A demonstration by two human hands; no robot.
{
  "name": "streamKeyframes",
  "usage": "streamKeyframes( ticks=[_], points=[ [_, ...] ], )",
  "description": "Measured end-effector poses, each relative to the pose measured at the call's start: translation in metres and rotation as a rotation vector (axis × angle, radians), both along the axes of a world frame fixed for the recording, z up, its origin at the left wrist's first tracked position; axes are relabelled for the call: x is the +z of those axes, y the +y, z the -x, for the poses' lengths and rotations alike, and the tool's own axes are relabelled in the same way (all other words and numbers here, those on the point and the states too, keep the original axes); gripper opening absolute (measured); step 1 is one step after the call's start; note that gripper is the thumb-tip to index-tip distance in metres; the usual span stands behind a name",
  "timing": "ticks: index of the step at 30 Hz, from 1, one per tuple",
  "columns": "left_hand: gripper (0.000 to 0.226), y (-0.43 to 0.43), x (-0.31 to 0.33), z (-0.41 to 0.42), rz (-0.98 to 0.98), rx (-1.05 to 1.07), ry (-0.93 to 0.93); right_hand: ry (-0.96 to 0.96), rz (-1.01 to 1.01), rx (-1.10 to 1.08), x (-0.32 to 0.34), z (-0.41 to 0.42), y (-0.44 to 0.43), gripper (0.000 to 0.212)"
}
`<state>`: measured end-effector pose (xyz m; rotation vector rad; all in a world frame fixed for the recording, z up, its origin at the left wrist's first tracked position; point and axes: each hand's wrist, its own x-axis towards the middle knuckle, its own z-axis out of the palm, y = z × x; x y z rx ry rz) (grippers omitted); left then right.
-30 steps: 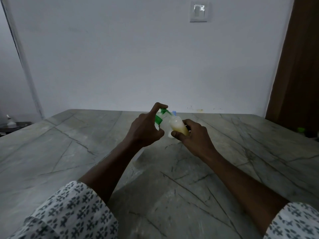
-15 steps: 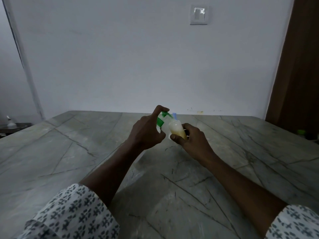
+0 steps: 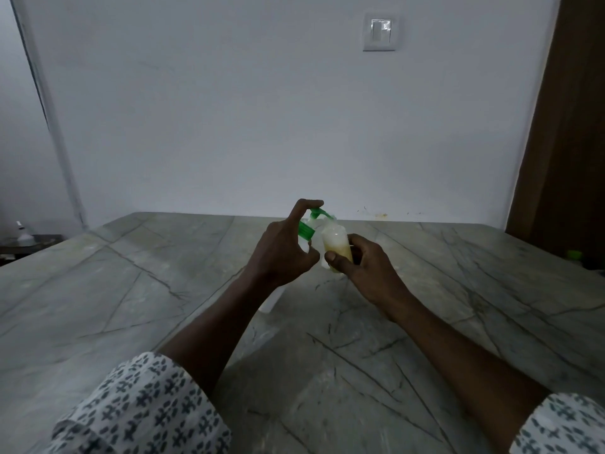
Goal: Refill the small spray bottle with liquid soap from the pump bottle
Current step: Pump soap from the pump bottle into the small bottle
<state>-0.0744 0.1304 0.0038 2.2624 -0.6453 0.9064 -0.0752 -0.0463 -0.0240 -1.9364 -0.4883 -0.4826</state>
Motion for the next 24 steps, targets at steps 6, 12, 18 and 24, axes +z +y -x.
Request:
streamKeyframes(
  ticks=[6, 12, 18, 24],
  points=[
    [0.075, 0.013, 0.002, -0.003, -0.145, 0.068, 0.033, -0.142, 0.197, -0.162, 0.006, -0.009, -0.018, 0.045],
    [0.068, 0.011, -0.003, -0.004, -0.192, 0.151, -0.009, -0.141, 0.238, -0.166, 0.004, -0.009, -0.015, 0.048],
    [0.054, 0.003, -0.005, -0.004, -0.127, 0.192, -0.087, -0.127, 0.224, -0.155, 0.002, -0.007, -0.009, 0.045],
    [0.067, 0.008, -0.003, -0.006, -0.164, 0.164, -0.015, -0.131, 0.206, -0.164, 0.002, -0.007, -0.009, 0.047]
  ],
)
